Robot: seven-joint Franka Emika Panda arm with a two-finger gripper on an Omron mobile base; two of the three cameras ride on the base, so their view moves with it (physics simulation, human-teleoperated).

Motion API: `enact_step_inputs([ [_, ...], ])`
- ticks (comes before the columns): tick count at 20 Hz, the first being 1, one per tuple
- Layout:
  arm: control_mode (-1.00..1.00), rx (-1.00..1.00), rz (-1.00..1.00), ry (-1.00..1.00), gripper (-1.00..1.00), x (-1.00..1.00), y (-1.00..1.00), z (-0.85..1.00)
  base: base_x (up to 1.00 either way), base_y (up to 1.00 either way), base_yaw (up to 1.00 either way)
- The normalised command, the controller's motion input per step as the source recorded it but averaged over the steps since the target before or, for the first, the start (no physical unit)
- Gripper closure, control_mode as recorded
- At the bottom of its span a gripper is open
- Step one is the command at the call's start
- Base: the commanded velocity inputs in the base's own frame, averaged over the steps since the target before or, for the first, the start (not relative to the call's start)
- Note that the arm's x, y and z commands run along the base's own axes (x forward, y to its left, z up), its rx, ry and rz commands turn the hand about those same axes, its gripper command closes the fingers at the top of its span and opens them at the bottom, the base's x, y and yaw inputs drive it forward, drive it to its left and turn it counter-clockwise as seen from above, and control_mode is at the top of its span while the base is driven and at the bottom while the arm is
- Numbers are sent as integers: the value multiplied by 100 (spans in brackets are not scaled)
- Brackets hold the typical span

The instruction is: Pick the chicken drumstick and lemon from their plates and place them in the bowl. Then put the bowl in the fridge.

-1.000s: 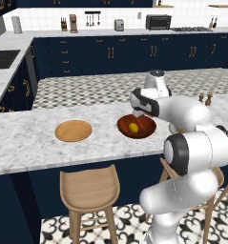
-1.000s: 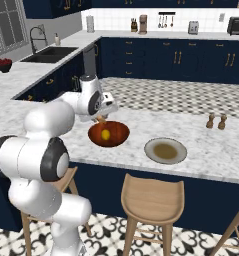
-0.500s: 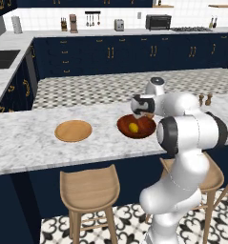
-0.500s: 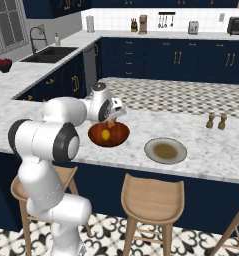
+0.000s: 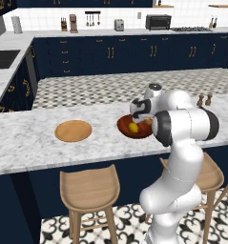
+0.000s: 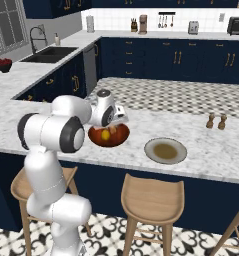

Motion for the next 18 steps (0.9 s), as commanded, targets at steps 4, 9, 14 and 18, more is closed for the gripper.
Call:
enact_step_inputs([
  [4, -100, 0, -4, 0, 100, 16, -8, -37, 0, 0, 0],
  [9, -100, 0, 0, 1, 100, 2, -15, -28, 0, 0, 0],
  [14, -100, 2, 0, 0, -100, 0, -3, -19, 0, 0, 0],
  [18, -100, 1, -1, 0, -100, 0, 0, -8, 0, 0, 0],
])
